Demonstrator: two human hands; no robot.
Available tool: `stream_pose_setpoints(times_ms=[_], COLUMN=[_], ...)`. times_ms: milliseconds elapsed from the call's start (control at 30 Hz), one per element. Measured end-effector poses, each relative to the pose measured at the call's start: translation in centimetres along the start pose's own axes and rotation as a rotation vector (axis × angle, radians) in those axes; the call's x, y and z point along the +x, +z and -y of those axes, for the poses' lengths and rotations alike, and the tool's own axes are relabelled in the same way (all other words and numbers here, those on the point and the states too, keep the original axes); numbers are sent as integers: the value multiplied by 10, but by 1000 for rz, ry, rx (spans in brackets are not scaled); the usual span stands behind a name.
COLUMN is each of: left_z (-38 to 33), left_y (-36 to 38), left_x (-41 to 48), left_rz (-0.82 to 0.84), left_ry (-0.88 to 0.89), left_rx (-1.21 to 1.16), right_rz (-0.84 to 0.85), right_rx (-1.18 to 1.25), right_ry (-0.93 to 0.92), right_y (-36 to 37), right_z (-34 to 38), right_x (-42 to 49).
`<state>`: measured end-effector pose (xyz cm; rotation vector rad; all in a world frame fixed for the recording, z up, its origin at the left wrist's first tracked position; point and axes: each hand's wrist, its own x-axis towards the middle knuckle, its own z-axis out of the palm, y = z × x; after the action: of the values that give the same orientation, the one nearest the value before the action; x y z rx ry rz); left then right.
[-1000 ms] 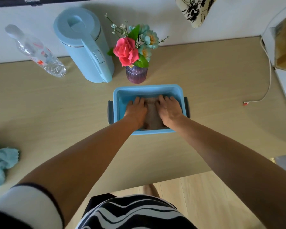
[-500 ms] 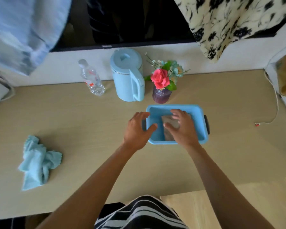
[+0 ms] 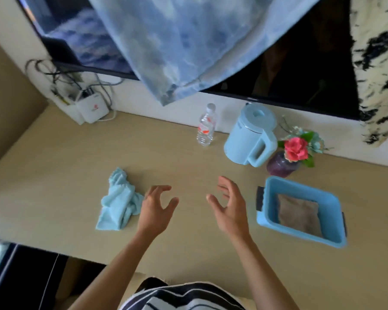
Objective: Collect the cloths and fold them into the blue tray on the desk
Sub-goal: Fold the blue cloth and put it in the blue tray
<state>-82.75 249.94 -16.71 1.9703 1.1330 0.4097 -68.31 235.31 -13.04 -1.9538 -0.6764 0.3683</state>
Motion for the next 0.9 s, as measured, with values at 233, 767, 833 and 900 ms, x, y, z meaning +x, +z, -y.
stream_pose_setpoints(times_ms=[233,767,833,900], left_z=[107,98,74,51], left_y=[-32,-88,-102,-114], left_x=[23,38,34,30], left_rz=[111,178,264,381], left_ry=[-218,-94,-8,44], left_rx=[508,-252,-415,-551], right_rz=[159,230,220,232], right_rx=[-31,-41,-56,-32], right_ry=[11,113,80,70], right_y=[59,102,97,90], right_z=[23,42,47,53], right_x=[-21,-41,-35,-27])
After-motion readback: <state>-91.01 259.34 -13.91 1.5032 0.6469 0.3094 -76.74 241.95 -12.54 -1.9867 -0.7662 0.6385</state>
